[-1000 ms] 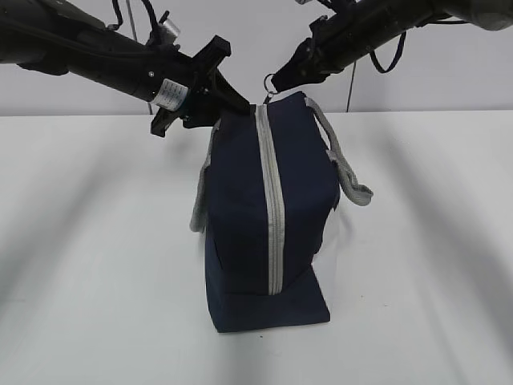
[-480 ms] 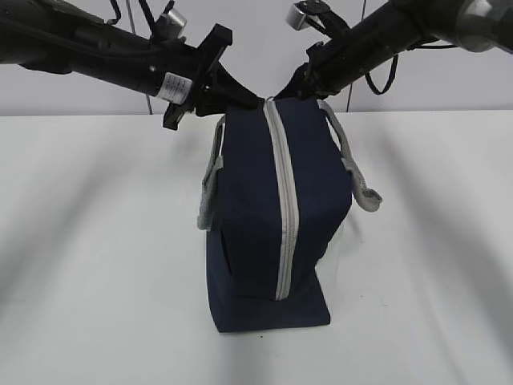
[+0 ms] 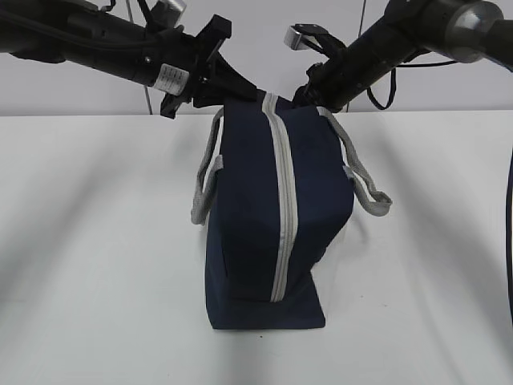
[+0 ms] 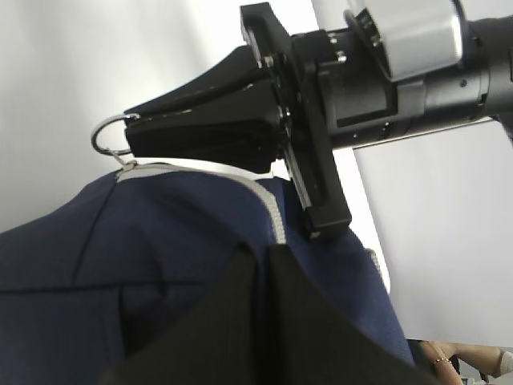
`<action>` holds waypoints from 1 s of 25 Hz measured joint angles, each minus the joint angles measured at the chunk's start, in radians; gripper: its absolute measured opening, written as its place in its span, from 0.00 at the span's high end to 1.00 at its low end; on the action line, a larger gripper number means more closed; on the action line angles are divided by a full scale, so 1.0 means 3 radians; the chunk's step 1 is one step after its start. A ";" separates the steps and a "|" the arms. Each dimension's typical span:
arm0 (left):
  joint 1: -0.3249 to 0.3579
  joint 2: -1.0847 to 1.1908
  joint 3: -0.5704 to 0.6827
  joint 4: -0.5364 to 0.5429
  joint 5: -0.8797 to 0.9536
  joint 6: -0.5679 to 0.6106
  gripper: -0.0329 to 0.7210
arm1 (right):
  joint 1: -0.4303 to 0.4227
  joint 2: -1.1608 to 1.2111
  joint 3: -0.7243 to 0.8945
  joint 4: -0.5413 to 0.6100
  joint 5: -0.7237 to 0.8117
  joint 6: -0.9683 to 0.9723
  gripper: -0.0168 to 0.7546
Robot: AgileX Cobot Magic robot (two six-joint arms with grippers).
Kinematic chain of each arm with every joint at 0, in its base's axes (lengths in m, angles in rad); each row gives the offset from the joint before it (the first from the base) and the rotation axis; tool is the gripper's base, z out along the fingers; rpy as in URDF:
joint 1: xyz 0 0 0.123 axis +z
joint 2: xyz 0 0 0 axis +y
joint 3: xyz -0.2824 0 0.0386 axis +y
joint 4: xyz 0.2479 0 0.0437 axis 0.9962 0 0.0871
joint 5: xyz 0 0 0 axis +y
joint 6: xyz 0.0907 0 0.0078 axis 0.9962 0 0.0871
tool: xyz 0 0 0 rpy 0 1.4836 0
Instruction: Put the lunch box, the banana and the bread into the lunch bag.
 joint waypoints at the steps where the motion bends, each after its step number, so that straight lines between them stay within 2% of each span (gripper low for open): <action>1: 0.0000 -0.0003 0.0000 0.0003 0.0000 0.0004 0.95 | 0.0000 0.0002 -0.0015 -0.0007 0.0007 0.0011 1.00; 4: -0.0005 -0.0009 0.0000 0.0029 0.0008 0.0012 0.94 | 0.0000 0.0010 -0.0094 -0.0020 0.0072 0.0101 0.97; 6: -0.0012 -0.0041 0.0000 0.0084 0.0035 0.0021 0.84 | -0.0006 0.0016 -0.0176 -0.0013 0.0088 0.0116 0.82; 7: -0.0021 -0.0060 0.0000 0.0135 0.0035 0.0025 0.74 | -0.0019 0.0016 -0.0214 -0.0006 0.0088 0.0123 0.73; 9: -0.0029 -0.0095 -0.0011 0.0241 0.0035 0.0032 0.49 | -0.0018 0.0016 -0.0328 0.0038 0.0088 0.0166 0.46; 11: -0.0036 -0.0111 -0.0014 0.0334 0.0032 0.0032 0.28 | -0.0020 0.0016 -0.0440 0.0110 0.0088 0.0250 0.29; 12: -0.0036 -0.0111 -0.0018 0.0367 0.0029 0.0032 0.22 | -0.0026 0.0016 -0.0495 0.0177 0.0088 0.0272 0.25; 14: -0.0028 -0.0111 -0.0018 0.0446 0.0025 0.0032 0.18 | -0.0026 0.0008 -0.0559 0.0258 0.0088 0.0345 0.23; 17: -0.0007 -0.0158 -0.0021 0.0689 -0.0018 0.0001 0.19 | -0.0026 -0.0037 -0.0590 0.0298 0.0094 0.0629 0.26; 22: 0.0004 -0.0381 -0.0021 0.1690 -0.0053 -0.0554 0.19 | -0.0026 -0.0150 -0.0592 0.0267 0.0102 0.1447 0.30; 25: 0.0004 -0.0535 -0.0021 0.2164 -0.0023 -0.0921 0.21 | -0.0026 -0.0266 -0.0592 0.0051 0.0114 0.1829 0.31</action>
